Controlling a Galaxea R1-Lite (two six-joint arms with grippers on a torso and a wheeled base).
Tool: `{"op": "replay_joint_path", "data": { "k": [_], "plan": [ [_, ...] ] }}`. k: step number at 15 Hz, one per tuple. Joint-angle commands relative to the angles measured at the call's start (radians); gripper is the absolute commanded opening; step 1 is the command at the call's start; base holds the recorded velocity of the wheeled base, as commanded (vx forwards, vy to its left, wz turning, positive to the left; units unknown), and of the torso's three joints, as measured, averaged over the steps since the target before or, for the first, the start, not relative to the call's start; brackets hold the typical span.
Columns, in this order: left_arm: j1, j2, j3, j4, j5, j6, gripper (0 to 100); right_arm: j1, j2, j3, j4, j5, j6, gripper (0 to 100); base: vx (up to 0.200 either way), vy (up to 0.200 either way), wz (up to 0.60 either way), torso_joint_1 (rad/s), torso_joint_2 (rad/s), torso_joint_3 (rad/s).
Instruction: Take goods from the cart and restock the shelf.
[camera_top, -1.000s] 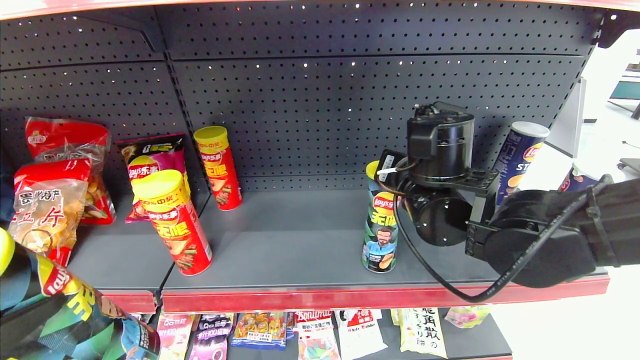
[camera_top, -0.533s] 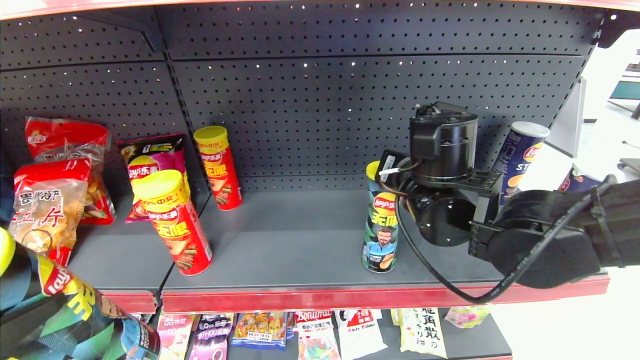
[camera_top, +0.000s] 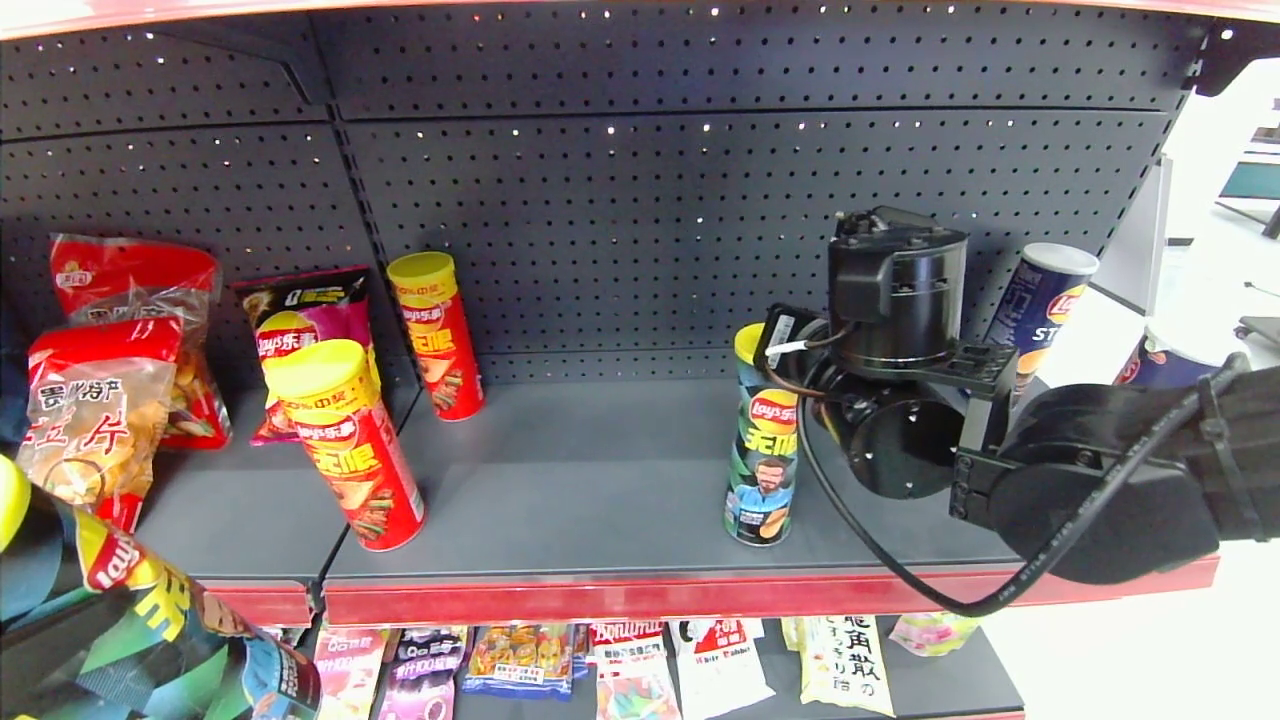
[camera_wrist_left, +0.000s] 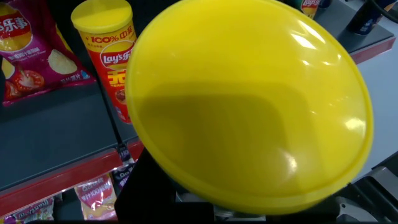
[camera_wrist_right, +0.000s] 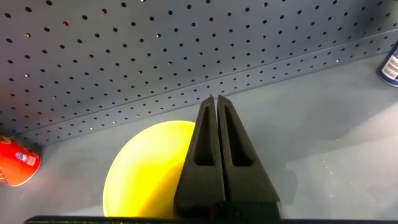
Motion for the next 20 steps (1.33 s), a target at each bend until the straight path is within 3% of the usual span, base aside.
{"op": "replay_joint_path", "data": {
  "k": [1,20],
  "plan": [
    [0.000,-0.002,0.000,0.000,0.000,0.000,0,0.001,-0.009,0.020,-0.001,0.007,0.000,0,0.000,0.000,0.00,0.000,0.00,0.000],
    [0.000,0.000,0.000,0.000,0.000,0.000,0,0.002,-0.038,0.086,-0.001,0.093,0.001,0,0.000,0.000,0.00,0.000,0.00,0.000]
  ]
}}
